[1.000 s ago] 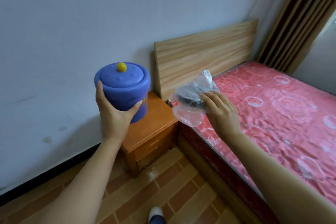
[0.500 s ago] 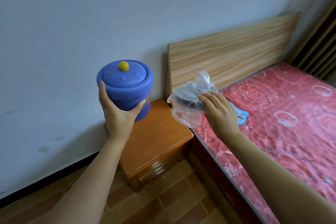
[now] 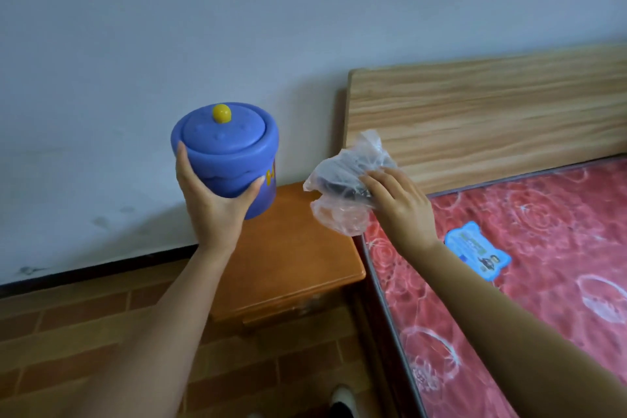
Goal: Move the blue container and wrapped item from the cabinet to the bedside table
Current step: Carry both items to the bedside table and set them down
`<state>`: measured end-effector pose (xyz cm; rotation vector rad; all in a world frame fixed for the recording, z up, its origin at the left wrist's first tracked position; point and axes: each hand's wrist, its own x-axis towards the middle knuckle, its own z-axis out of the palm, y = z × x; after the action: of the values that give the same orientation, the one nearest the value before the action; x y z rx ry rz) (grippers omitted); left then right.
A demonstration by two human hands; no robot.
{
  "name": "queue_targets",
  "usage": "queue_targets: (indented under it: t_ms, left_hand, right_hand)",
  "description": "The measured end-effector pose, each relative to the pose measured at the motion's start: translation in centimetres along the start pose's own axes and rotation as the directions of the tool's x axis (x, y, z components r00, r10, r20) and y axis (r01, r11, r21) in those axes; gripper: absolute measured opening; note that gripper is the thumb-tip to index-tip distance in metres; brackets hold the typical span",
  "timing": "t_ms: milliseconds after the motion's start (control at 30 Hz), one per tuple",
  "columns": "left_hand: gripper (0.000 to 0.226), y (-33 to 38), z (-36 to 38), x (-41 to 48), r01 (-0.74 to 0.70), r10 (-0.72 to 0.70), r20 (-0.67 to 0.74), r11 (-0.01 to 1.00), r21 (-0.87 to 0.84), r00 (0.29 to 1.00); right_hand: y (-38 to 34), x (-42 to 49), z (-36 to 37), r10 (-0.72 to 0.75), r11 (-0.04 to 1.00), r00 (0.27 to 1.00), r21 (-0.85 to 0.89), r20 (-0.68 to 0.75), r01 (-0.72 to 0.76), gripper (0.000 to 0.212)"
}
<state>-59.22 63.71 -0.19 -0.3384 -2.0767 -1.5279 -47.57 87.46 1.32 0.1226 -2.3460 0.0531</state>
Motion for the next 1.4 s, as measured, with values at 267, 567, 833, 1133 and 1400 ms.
queue_targets:
  t_ms: [267,567,833,1133,1400]
  left_hand:
    - [0.105,-3.4,3.0,-1.8,0.071,-0.067,-0.033,0.991,0.112,0.997]
    - [0.106,-13.7,6.8,-4.9,0.150,-0.151,-0.008,0.975,0.162,0.989]
    - [0.108,-24.2,9.8,-8.0,0.133,-0.146,0.041,0.965,0.227,0.989]
    - [0.107,-30.3,12.8,-9.2,0.111,-0.117,0.012,0.967,0.230,0.993]
    - [0.103,-33.3,13.6,-9.5,0.101,-0.096,-0.034,0.973,0.206,0.995]
  right_hand:
    - [2.9,-1.4,6.3,-0.032,0.992,0.995,0.122,0.098,0.020,0.024]
    - [3.3,-6.2,17.4,-0.030,0.985,0.983,0.174,0.183,-0.002,0.025]
    - [3.6,-11.6,28.2,-0.030,0.987,0.968,0.162,0.251,-0.012,0.026]
    - [3.4,-14.7,35.4,-0.025,0.990,0.973,0.138,0.230,-0.007,0.022]
    - [3.9,-15.7,37.9,-0.016,0.991,0.971,0.134,0.238,-0.017,0.022]
